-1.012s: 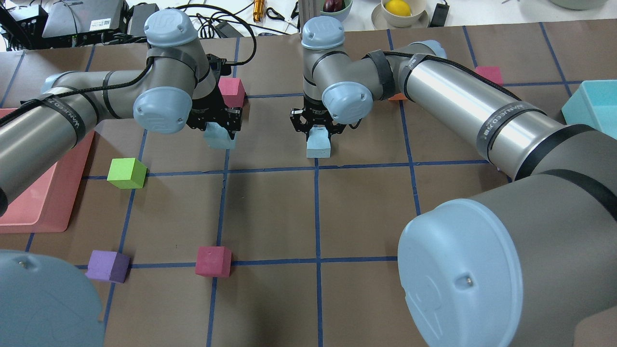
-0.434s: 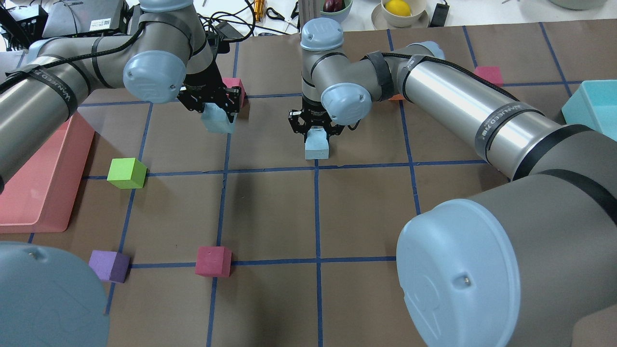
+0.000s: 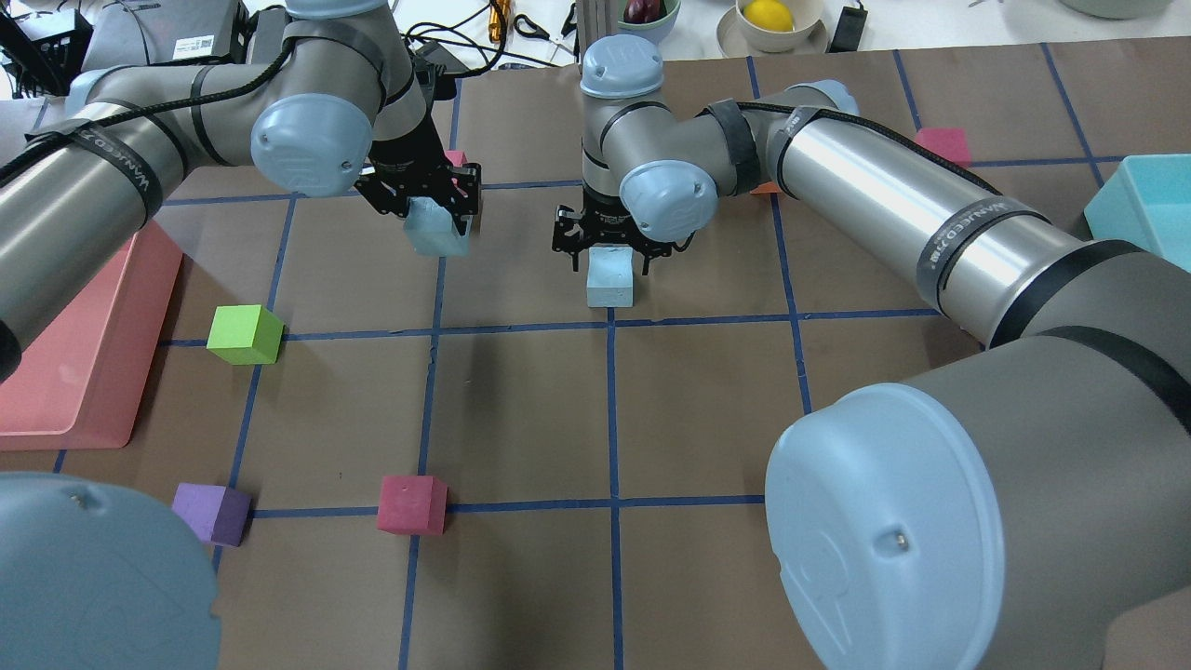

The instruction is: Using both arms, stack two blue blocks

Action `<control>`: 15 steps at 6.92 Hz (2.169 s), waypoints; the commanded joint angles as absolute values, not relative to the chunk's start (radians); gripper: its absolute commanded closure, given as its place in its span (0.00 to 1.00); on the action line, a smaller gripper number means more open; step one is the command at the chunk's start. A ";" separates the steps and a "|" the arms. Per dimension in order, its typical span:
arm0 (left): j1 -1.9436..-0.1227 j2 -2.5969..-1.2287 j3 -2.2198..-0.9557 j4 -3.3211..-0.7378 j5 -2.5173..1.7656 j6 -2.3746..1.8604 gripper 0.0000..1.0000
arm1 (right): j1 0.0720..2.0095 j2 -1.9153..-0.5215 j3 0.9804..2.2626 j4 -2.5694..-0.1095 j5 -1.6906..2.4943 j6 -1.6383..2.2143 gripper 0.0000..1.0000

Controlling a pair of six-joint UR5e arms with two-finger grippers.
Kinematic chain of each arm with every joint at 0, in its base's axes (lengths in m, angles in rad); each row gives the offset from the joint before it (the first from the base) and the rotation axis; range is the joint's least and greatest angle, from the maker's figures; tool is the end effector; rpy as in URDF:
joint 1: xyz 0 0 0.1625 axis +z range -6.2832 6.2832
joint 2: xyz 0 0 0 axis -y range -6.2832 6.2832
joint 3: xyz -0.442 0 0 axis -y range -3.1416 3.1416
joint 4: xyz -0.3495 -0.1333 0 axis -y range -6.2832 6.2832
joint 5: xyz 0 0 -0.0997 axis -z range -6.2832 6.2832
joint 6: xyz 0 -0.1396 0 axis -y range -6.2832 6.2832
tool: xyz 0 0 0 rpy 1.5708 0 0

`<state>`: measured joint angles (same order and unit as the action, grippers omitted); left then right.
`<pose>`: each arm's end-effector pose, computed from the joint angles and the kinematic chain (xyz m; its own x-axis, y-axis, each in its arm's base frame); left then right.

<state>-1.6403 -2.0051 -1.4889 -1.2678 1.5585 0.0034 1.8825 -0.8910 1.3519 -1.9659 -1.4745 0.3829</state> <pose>-0.1768 -0.5958 0.2985 -0.9973 0.0722 0.0124 0.0728 0.9961 0.0493 0.3486 -0.6034 0.2056 -0.9949 0.0773 -0.0644 0.0708 0.9928 0.0968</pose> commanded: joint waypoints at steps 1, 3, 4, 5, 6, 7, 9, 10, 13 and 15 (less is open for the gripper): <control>-1.655 -2.006 -1.488 -1.269 1.559 -0.002 1.00 | 1.856 -0.963 1.339 -1.933 -1.482 0.368 0.00; -1.710 -2.009 -1.485 -1.259 1.554 -0.111 1.00 | 1.725 -1.063 1.351 -1.844 -1.483 0.240 0.00; -1.750 -2.020 -1.470 -1.256 1.554 -0.179 1.00 | 1.674 -1.118 1.353 -1.801 -1.485 0.156 0.00; -1.775 -2.032 -1.451 -1.255 1.517 -0.237 1.00 | 1.643 -1.179 1.354 -1.726 -1.511 0.137 0.00; -1.804 -2.042 -1.431 -1.253 1.508 -0.291 1.00 | 1.625 -1.234 1.358 -1.636 -1.547 0.114 0.00; -1.837 -2.069 -1.421 -1.241 1.508 -0.301 1.00 | 1.597 -1.291 1.358 -1.541 -1.549 0.085 0.00; -1.879 -2.132 -1.419 -1.157 1.509 -0.308 1.00 | 1.557 -1.368 1.359 -1.432 -1.551 0.033 0.00; -1.887 -2.147 -1.405 -1.140 1.508 -0.310 1.00 | 1.557 -1.388 1.385 -1.431 -1.549 0.031 0.00; -1.913 -2.167 -1.379 -1.140 1.508 -0.370 1.00 | 1.562 -1.526 1.576 -1.553 -1.552 0.031 0.00; -1.917 -2.172 -1.384 -1.140 1.508 -0.370 1.00 | 1.557 -1.534 1.553 -1.549 -1.548 0.025 0.00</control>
